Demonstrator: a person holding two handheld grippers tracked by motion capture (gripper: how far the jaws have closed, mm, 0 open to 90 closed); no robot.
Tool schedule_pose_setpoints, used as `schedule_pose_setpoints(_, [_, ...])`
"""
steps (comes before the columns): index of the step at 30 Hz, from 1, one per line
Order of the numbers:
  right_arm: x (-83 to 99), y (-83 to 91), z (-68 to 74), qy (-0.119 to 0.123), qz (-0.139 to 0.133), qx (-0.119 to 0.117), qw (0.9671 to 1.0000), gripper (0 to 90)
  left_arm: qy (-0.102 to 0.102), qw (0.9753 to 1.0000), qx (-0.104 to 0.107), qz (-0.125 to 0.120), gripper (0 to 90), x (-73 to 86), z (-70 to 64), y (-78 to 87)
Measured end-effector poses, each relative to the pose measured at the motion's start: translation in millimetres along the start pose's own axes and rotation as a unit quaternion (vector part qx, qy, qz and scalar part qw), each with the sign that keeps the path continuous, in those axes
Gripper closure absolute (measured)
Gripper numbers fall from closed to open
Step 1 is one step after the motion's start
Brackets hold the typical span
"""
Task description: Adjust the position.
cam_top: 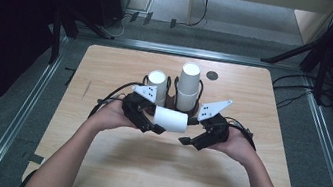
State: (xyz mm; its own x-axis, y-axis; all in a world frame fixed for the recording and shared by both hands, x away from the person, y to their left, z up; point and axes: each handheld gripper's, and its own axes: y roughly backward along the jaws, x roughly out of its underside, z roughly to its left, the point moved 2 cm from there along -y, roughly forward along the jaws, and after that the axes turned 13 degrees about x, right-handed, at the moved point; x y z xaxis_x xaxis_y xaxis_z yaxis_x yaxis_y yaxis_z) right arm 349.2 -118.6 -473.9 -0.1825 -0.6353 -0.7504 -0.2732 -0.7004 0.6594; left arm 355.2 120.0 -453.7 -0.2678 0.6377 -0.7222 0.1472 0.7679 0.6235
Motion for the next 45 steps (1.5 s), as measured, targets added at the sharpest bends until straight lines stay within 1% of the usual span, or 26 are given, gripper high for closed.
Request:
schedule_pose_setpoints(4, [-0.1,-1.1,-0.3,0.000,0.003,0.004,1.0000,28.3,0.004,0.9997,-0.009,0.021,26.3,-3.7,-0.9,3.3])
schedule_pose_setpoints(5, [-0.1,-1.5,-0.3,-0.001,0.003,0.004,1.0000,28.3,0.003,0.9996,-0.013,0.025,26.3,-4.7,-1.0,3.4])
schedule_pose_setpoints(8, [-0.3,-2.8,-0.3,-0.002,0.006,0.007,1.0000,28.1,-0.003,0.9991,-0.016,0.038,26.0,-7.2,-1.0,2.7])
schedule_pose_setpoints(10, [-0.1,-4.1,-0.1,0.001,0.009,0.008,0.9999,27.8,-0.002,0.9988,-0.018,0.046,26.0,-9.1,-0.5,1.9])
schedule_pose_setpoints(11, [-0.1,-4.4,0.0,0.000,0.009,0.008,0.9999,27.8,-0.005,0.9981,-0.024,0.056,26.0,-10.2,-0.2,1.5])
schedule_pose_setpoints(14, [-0.2,-6.1,0.1,0.003,0.012,0.012,0.9999,27.7,-0.005,0.9967,-0.031,0.075,26.0,-12.1,0.8,-1.7])
schedule_pose_setpoints(17, [-0.6,-7.5,0.2,0.001,0.015,0.016,0.9998,27.3,-0.003,0.9962,-0.024,0.084,25.9,-12.8,2.2,-5.6])
schedule_pose_setpoints(19, [-0.6,-8.2,0.1,0.002,0.016,0.018,0.9997,26.5,-0.001,0.9953,-0.017,0.095,25.8,-12.7,4.2,-8.6])
schedule_pose_setpoints(21, [-0.2,-9.5,-0.6,0.003,0.020,0.024,0.9995,26.4,0.005,0.9947,-0.012,0.102,25.8,-12.6,5.8,-12.3])
schedule_pose_setpoints(22, [0.3,-9.9,-0.2,-0.001,0.025,0.024,0.9994,26.4,0.004,0.9943,-0.012,0.106,25.8,-12.7,6.2,-13.4])
schedule_pose_setpoints(25, [0.1,-12.0,0.7,0.004,0.023,0.023,0.9994,26.4,0.003,0.9932,-0.006,0.116,25.8,-12.2,6.5,-19.1])
schedule_pose_setpoints(29, [-0.2,-15.2,2.4,0.010,0.026,0.021,0.9994,26.4,0.005,0.9908,-0.002,0.136,25.8,-11.0,6.7,-26.9])
schedule_pose_setpoints(30, [-0.3,-16.2,2.9,0.012,0.028,0.021,0.9993,26.3,0.003,0.9898,-0.003,0.142,25.8,-10.6,6.7,-29.2])
schedule_pose_setpoints(34, [-0.6,-20.2,5.9,0.021,0.034,0.019,0.9990,26.4,0.008,0.9872,0.002,0.159,25.4,-9.4,7.6,-34.7])
schedule_pose_setpoints(36, [-0.7,-21.8,7.7,0.020,0.038,0.017,0.9989,26.4,0.011,0.9867,0.005,0.162,25.3,-9.4,7.7,-36.4])
schedule_pose_setpoints(37, [-0.7,-23.3,8.3,0.022,0.039,0.017,0.9989,26.5,0.012,0.9868,0.006,0.161,25.2,-9.5,7.5,-37.6])
schedule_pose_setpoints(39, [-0.8,-26.1,9.6,0.028,0.040,0.017,0.9987,26.9,0.015,0.9863,0.010,0.164,25.0,-10.3,7.1,-39.3])
schedule_pose_setpoints(40, [-0.8,-27.3,10.7,0.028,0.044,0.015,0.9985,27.9,0.012,0.9858,0.012,0.167,25.0,-10.7,6.7,-39.9])
schedule_pose_setpoints(43, [-0.8,-30.6,12.3,0.031,0.050,0.015,0.9982,31.1,0.009,0.9854,0.011,0.169,24.9,-10.9,5.3,-42.7])
schedule_pose_setpoints(44, [-0.8,-31.4,12.9,0.031,0.052,0.009,0.9981,31.8,0.010,0.9852,0.013,0.171,25.0,-10.9,5.3,-43.2])
schedule_pose_setpoints(45, [-0.7,-32.1,13.3,0.034,0.053,0.010,0.9979,32.2,0.011,0.9850,0.015,0.171,25.0,-10.6,5.2,-43.9])
